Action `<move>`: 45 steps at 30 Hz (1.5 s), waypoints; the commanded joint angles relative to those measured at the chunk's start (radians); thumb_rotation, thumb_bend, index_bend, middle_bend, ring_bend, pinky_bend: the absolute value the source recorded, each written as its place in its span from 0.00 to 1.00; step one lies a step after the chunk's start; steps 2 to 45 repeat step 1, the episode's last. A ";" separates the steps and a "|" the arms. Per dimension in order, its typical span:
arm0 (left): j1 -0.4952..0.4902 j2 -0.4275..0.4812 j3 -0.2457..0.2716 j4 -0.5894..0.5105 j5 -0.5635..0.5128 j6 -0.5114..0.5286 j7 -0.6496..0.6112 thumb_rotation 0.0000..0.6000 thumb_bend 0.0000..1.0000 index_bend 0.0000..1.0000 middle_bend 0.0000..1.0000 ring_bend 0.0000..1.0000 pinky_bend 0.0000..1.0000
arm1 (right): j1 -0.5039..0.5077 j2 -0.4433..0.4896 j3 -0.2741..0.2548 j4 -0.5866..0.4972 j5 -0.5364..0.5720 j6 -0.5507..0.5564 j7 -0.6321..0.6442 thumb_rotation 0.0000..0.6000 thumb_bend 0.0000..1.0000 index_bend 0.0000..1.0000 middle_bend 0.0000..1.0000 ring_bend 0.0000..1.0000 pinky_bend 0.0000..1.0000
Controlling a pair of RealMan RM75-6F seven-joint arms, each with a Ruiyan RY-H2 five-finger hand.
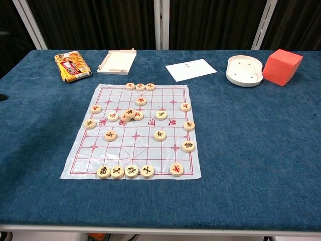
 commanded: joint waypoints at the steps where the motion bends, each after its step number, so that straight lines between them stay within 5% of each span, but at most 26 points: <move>1: 0.174 0.027 0.054 -0.042 0.001 0.182 -0.007 1.00 0.17 0.13 0.15 0.00 0.06 | 0.010 -0.009 -0.009 -0.012 -0.014 -0.008 -0.026 1.00 0.16 0.00 0.00 0.00 0.00; 45: 0.174 0.027 0.054 -0.042 0.001 0.182 -0.007 1.00 0.17 0.13 0.15 0.00 0.06 | 0.010 -0.009 -0.009 -0.012 -0.014 -0.008 -0.026 1.00 0.16 0.00 0.00 0.00 0.00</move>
